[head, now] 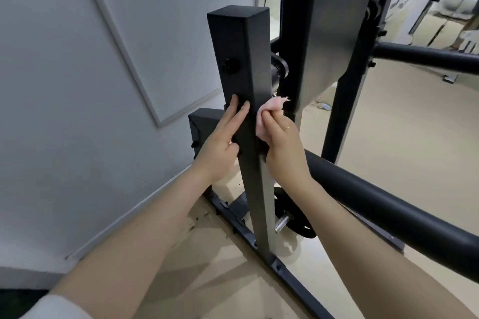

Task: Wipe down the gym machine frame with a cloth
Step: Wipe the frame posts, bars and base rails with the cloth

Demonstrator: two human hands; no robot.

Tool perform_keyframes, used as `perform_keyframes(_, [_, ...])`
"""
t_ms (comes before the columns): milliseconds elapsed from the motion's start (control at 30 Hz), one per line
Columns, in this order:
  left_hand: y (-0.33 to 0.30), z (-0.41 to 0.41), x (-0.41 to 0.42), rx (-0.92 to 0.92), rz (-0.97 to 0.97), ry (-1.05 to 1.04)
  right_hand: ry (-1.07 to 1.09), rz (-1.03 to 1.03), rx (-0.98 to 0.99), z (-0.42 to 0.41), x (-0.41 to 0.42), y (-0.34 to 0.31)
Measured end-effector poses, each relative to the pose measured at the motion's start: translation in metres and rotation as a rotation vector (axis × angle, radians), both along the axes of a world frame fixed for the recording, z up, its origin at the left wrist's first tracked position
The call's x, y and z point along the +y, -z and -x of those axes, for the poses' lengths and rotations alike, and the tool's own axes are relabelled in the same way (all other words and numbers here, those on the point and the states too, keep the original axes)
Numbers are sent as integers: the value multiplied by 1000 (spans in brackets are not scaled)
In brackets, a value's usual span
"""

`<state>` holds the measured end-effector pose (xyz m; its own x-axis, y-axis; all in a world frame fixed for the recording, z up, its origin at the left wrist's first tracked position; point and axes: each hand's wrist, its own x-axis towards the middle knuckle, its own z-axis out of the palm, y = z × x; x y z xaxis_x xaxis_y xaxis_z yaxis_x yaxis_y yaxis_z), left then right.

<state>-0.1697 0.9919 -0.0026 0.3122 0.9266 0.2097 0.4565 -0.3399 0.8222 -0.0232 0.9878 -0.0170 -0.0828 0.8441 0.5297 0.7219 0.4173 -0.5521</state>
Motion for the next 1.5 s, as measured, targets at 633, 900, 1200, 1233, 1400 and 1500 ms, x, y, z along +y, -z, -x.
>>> perform_keyframes(633, [259, 21, -11, -263, 242, 23, -18, -534, -873, -9, 30, 179])
perform_keyframes(900, [328, -5, 25, -475, 70, 202, 49, -567, -1033, -23, 30, 232])
perform_keyframes(1200, [325, 8, 36, -299, -71, 209, 14, -530, -1138, -10, 22, 238])
perform_keyframes(1233, [325, 8, 37, -269, -89, 180, -35, -493, -1162, -11, 18, 241])
perform_keyframes(1400, [325, -2, 43, -275, -77, 111, 47, -658, -1166, -4, 38, 185])
perform_keyframes(1500, [324, -8, 44, -265, -88, 46, 61, -675, -1093, -5, 37, 203])
